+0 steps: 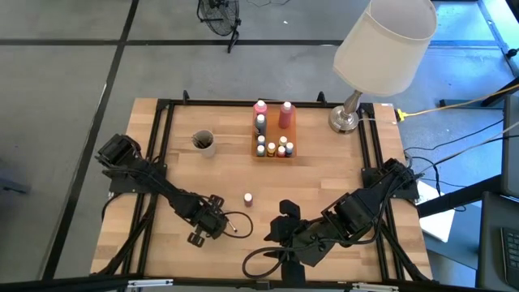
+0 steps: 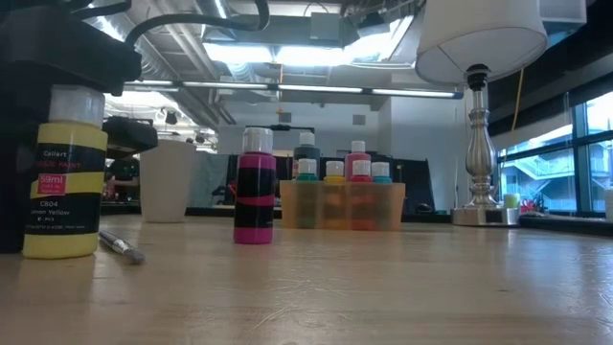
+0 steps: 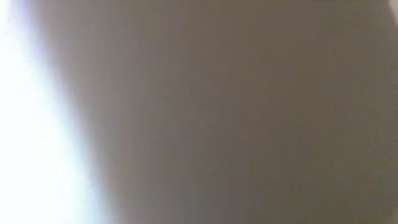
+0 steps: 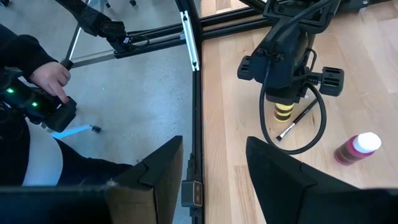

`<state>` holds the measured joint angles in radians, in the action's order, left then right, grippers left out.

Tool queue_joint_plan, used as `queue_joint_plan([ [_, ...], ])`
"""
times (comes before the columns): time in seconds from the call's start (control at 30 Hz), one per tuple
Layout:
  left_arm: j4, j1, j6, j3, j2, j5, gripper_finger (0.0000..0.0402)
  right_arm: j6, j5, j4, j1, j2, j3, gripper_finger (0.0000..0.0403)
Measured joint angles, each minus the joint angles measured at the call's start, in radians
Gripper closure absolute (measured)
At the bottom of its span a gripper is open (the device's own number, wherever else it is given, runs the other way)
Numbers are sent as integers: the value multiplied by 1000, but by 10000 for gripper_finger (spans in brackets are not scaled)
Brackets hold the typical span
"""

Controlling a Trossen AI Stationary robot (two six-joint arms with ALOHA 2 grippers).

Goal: Pick & Place Paint Supplies
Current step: Put the bottom silver paint brush into the white cup

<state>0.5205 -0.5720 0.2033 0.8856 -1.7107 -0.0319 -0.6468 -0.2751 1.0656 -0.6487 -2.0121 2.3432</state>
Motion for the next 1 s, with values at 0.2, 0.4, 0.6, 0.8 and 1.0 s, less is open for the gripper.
queue_joint_plan([
  [0.2,6,0,18,13,-1,8,399,0,1,0,0,0,0,224],
  [0.4,68,-2,19,53,-5,35,399,0,1,0,0,0,0,224],
  [0.6,96,-5,43,62,-5,52,400,0,17,0,0,0,0,224],
  [0.8,96,-5,64,72,3,50,400,0,17,0,0,0,0,224],
  [1.0,162,-5,48,127,5,30,400,0,20,0,0,0,0,224],
])
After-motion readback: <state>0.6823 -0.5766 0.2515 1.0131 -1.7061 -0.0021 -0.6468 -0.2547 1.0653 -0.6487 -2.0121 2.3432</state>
